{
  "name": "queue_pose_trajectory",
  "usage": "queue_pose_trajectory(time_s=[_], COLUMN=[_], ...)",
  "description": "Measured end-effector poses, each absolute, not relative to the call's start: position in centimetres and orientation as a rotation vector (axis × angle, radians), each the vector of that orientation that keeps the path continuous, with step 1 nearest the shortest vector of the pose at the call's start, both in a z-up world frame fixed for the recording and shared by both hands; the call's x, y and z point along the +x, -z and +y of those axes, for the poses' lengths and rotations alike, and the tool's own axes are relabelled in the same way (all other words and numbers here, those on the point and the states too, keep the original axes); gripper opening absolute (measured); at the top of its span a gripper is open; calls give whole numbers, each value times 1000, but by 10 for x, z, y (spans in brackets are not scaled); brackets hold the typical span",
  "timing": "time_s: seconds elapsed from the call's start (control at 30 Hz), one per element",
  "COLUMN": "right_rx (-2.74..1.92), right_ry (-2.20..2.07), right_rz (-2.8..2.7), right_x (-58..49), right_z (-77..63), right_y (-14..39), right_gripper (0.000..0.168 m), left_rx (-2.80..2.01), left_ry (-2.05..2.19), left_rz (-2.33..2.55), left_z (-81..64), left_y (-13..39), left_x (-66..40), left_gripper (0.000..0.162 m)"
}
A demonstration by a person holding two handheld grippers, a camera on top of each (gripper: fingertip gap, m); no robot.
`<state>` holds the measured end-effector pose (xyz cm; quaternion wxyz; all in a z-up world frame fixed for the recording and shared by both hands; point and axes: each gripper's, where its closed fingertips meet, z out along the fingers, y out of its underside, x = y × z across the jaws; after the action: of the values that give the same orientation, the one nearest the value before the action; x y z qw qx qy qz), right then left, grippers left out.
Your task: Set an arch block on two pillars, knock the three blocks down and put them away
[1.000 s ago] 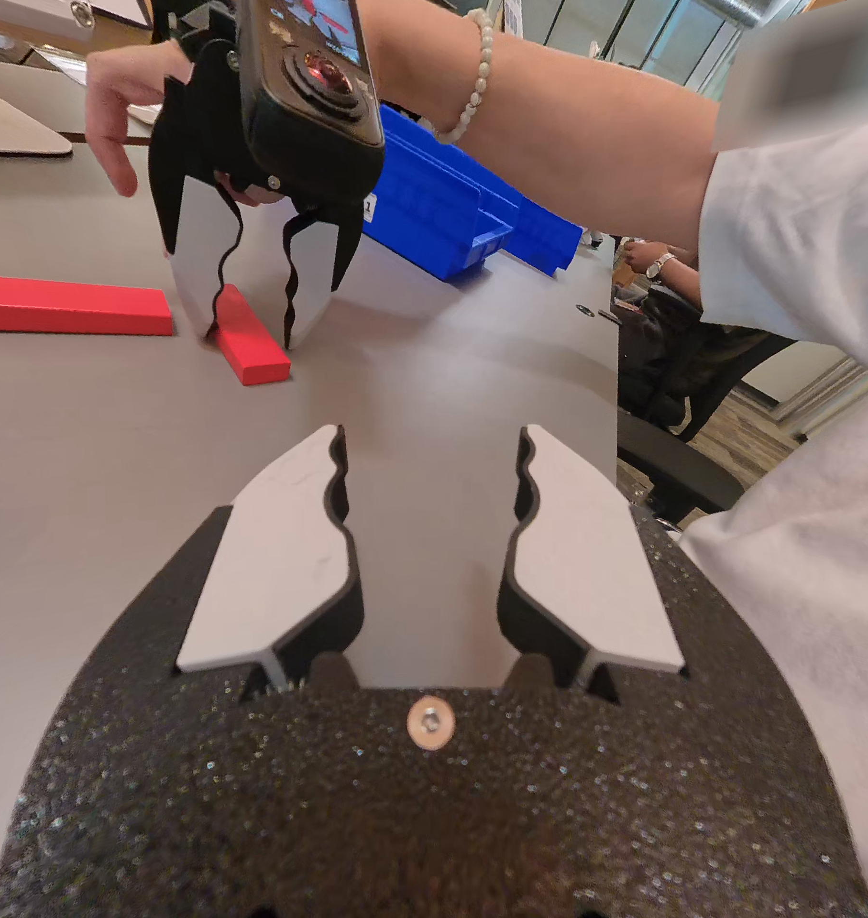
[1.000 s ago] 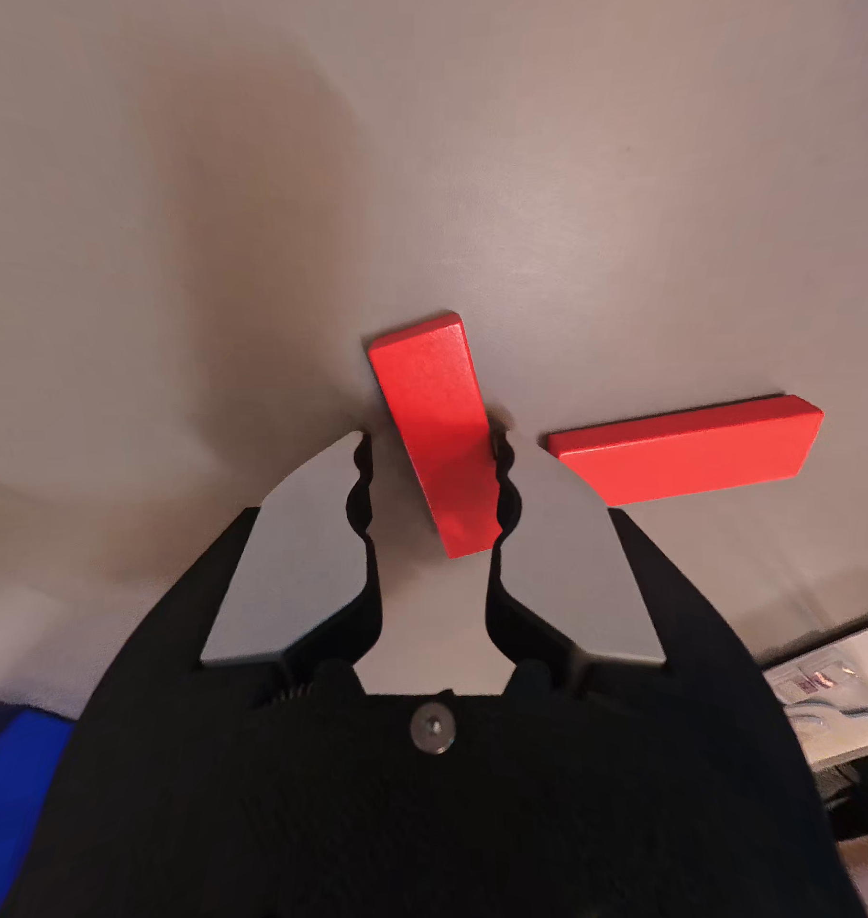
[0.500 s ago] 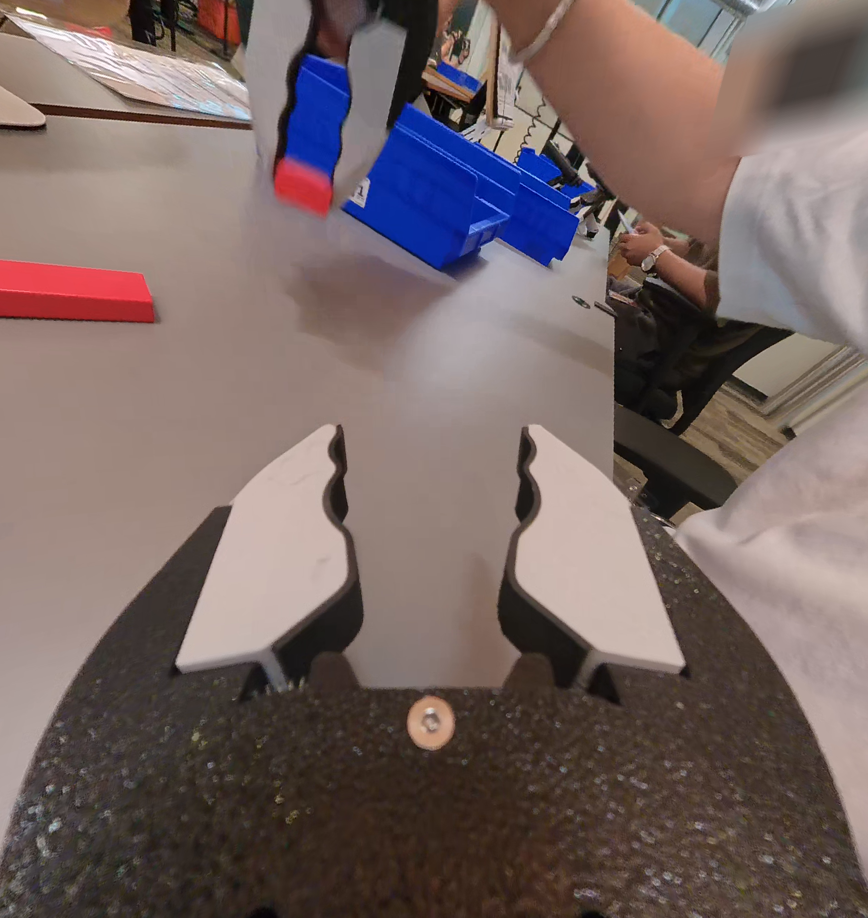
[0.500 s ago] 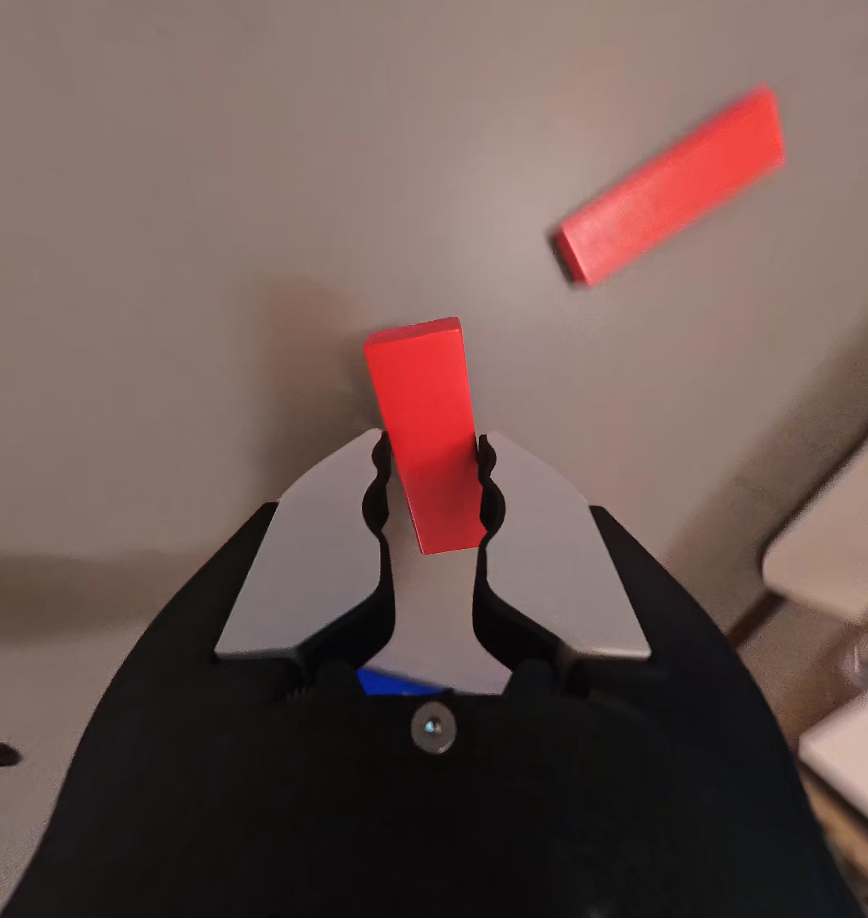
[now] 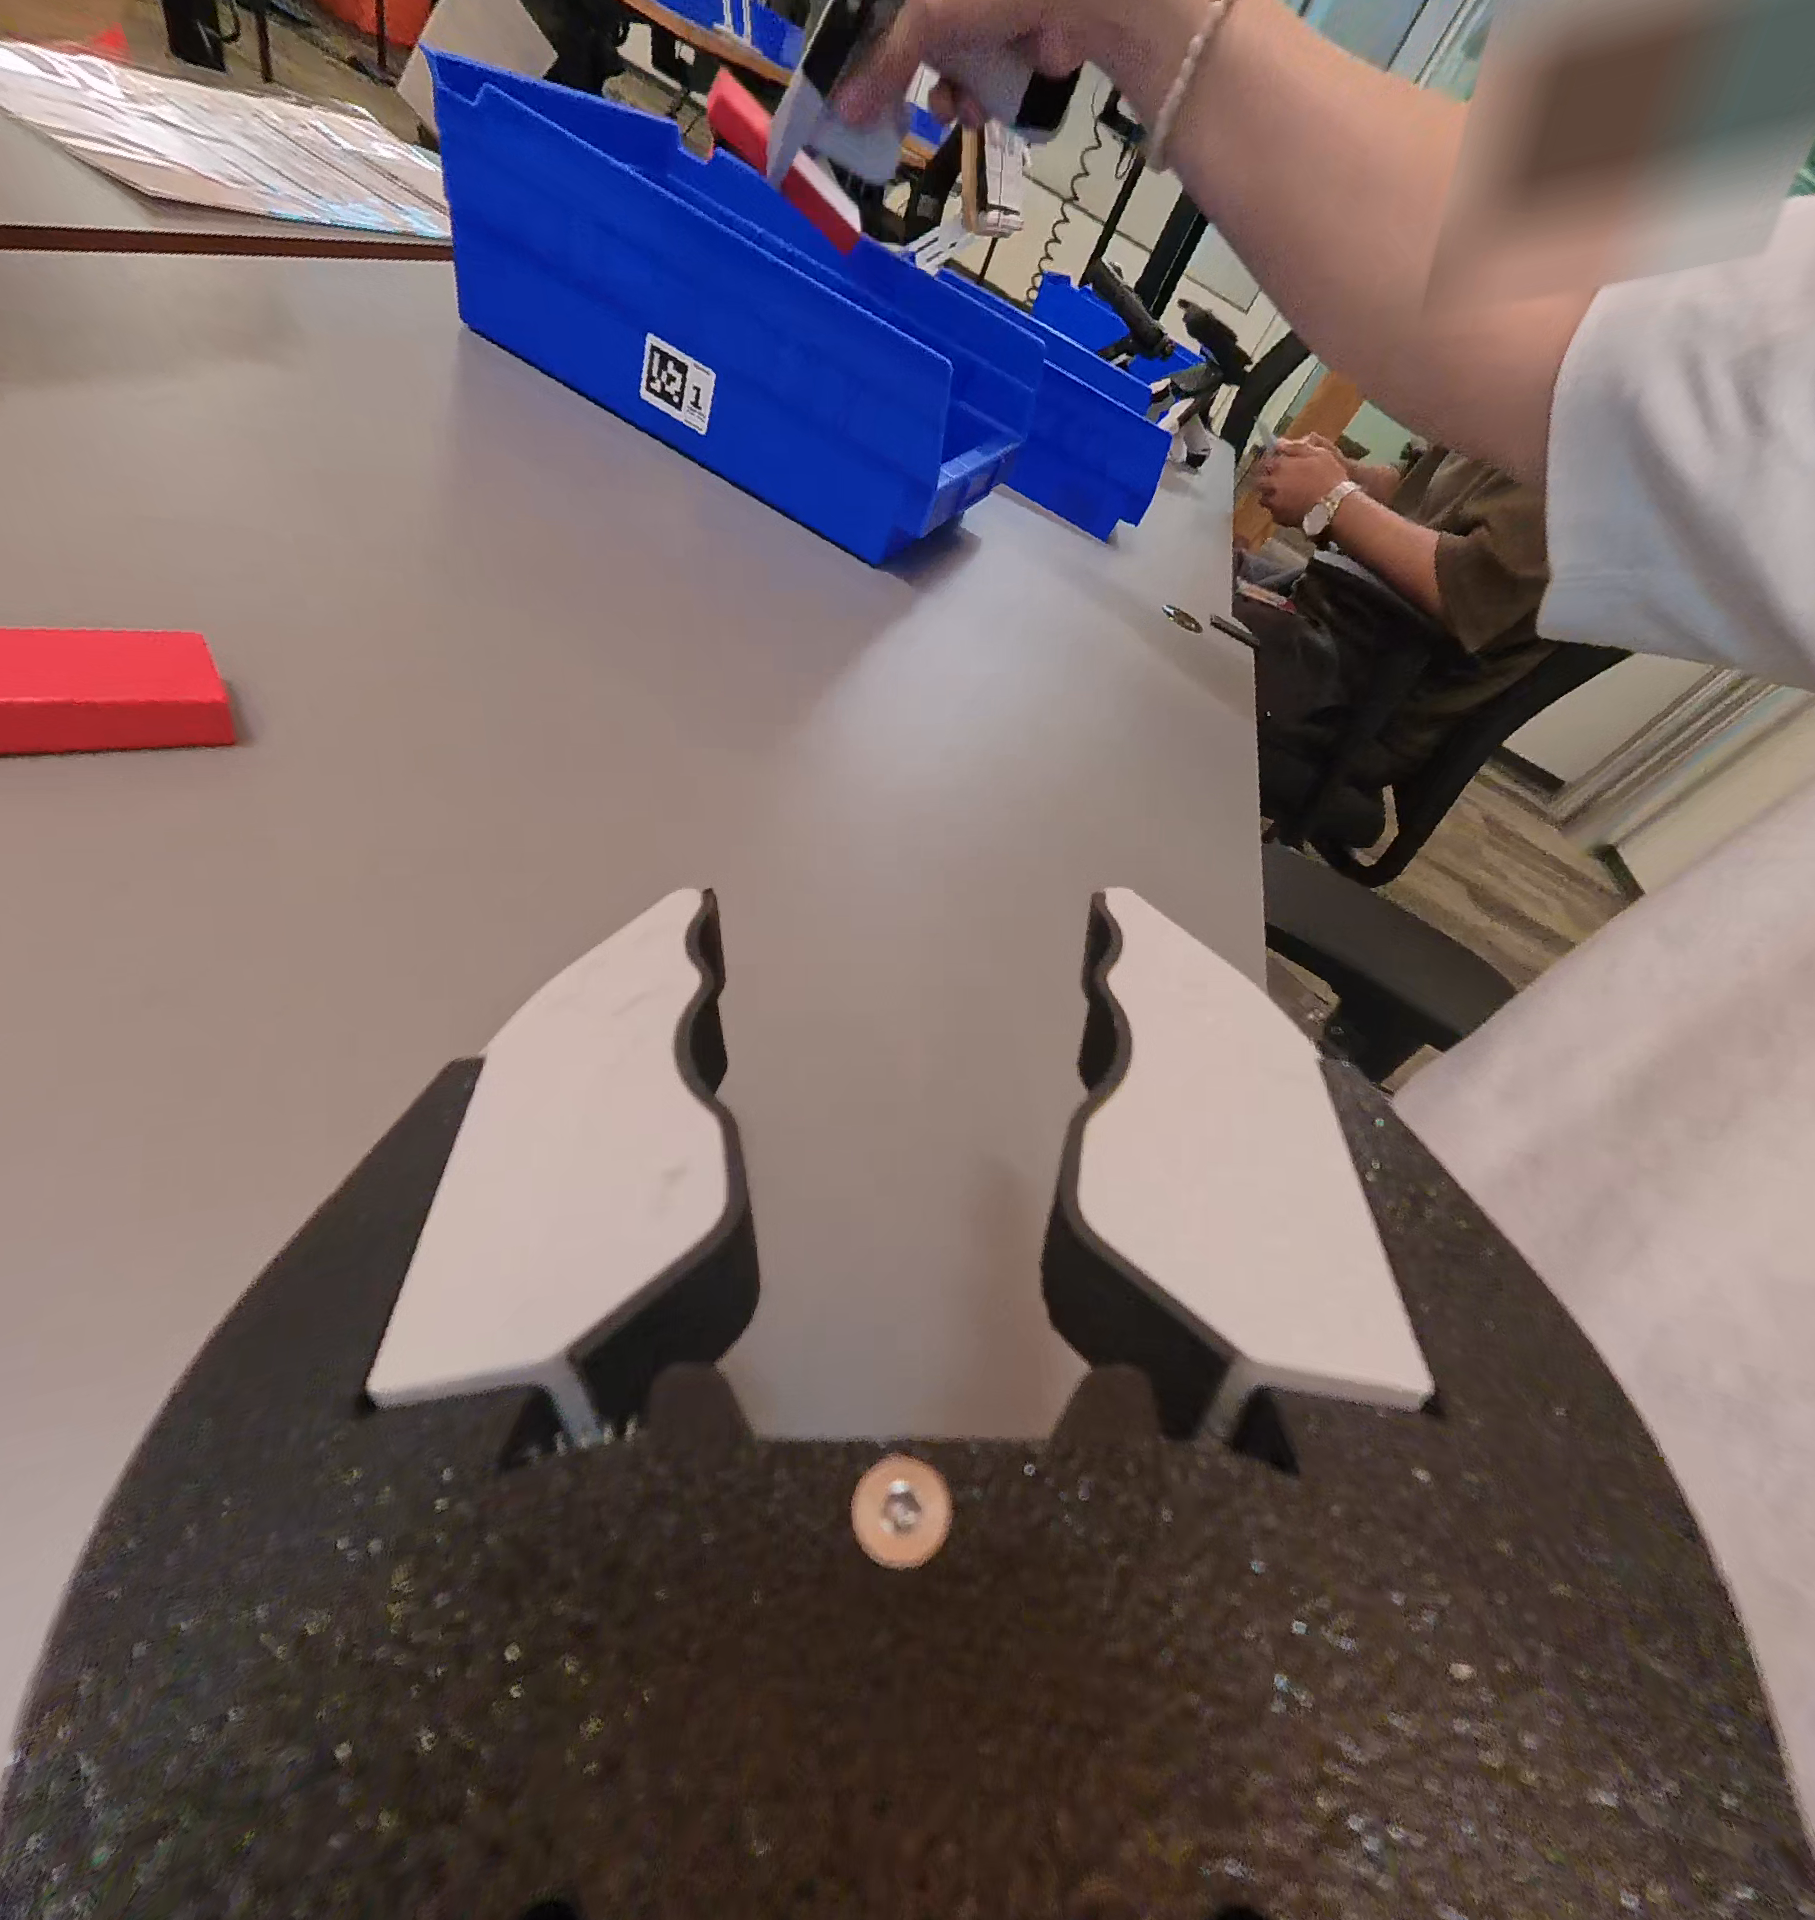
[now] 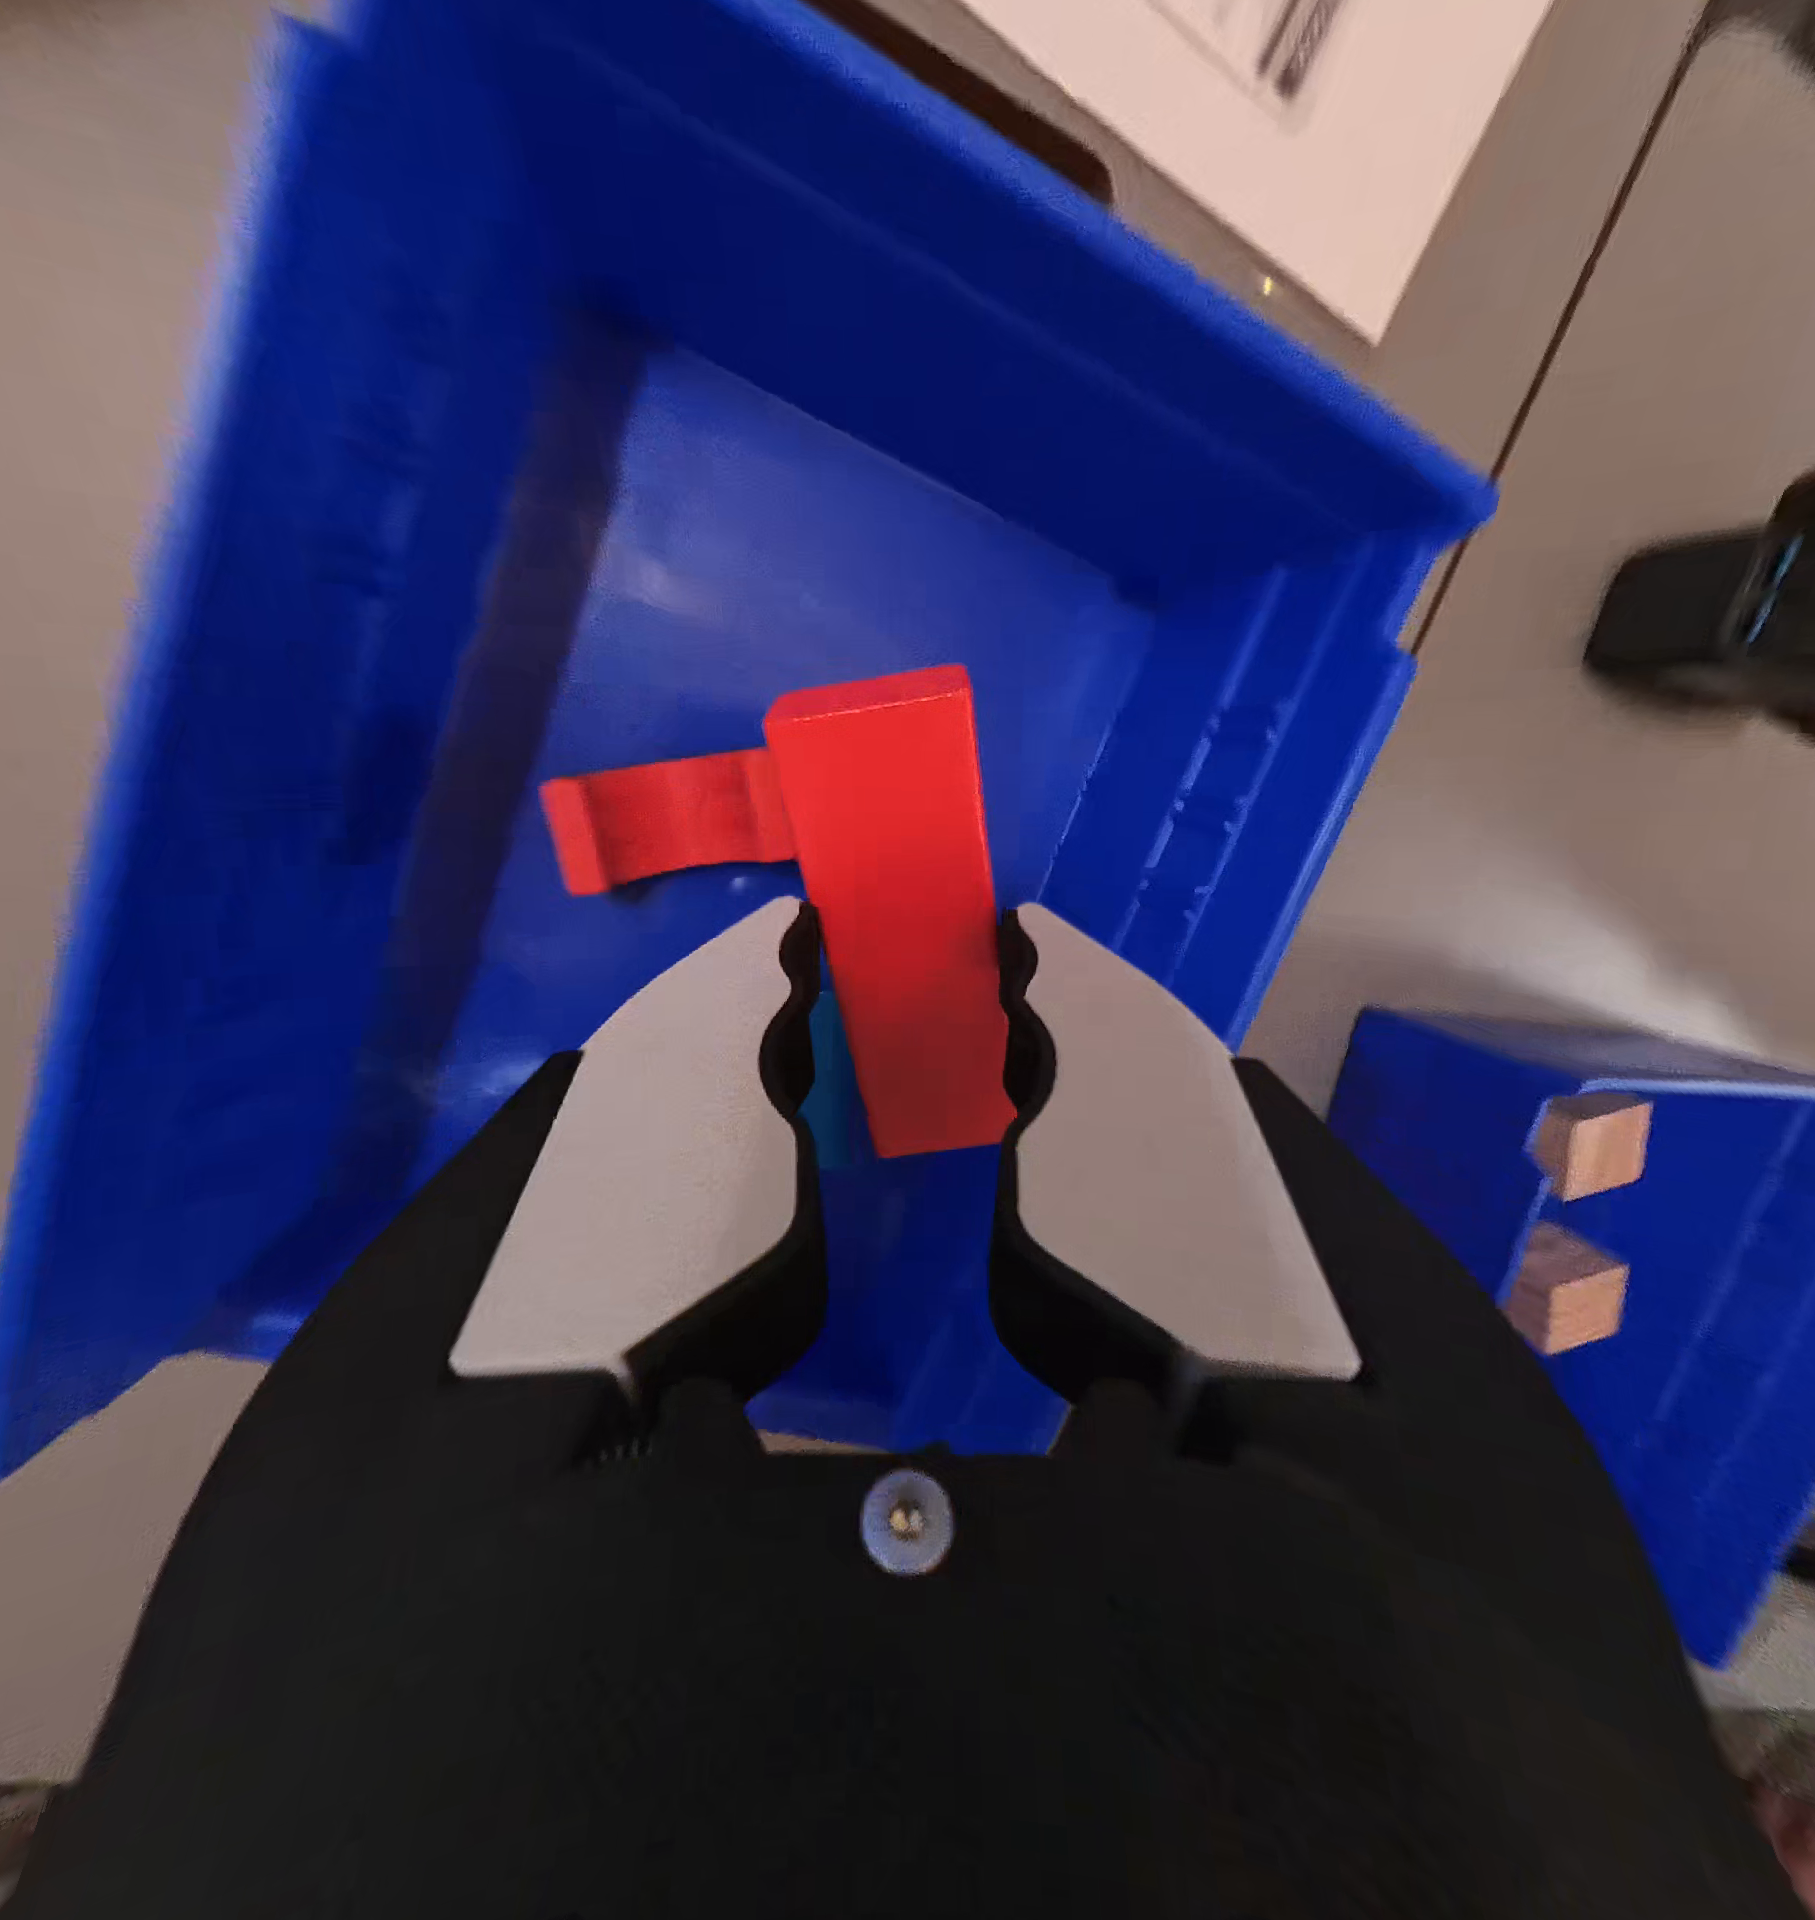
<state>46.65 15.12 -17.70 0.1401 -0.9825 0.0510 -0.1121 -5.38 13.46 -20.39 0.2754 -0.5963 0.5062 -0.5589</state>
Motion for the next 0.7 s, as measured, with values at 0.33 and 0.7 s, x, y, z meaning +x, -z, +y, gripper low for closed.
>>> queue_pose_trajectory(time_s=[0.33,0.7], right_rx=[-2935,-2989], right_ry=[310,254], right_rz=[320,121], right_x=[495,486], right_z=[147,152], right_y=[253,278], right_gripper=[35,37], left_rx=[-1631,-1638], left_ry=[1453,1506], left_rz=[1374,1343], left_z=[133,136], left_y=[212,213], left_x=[-50,-34], left_gripper=[66,66])
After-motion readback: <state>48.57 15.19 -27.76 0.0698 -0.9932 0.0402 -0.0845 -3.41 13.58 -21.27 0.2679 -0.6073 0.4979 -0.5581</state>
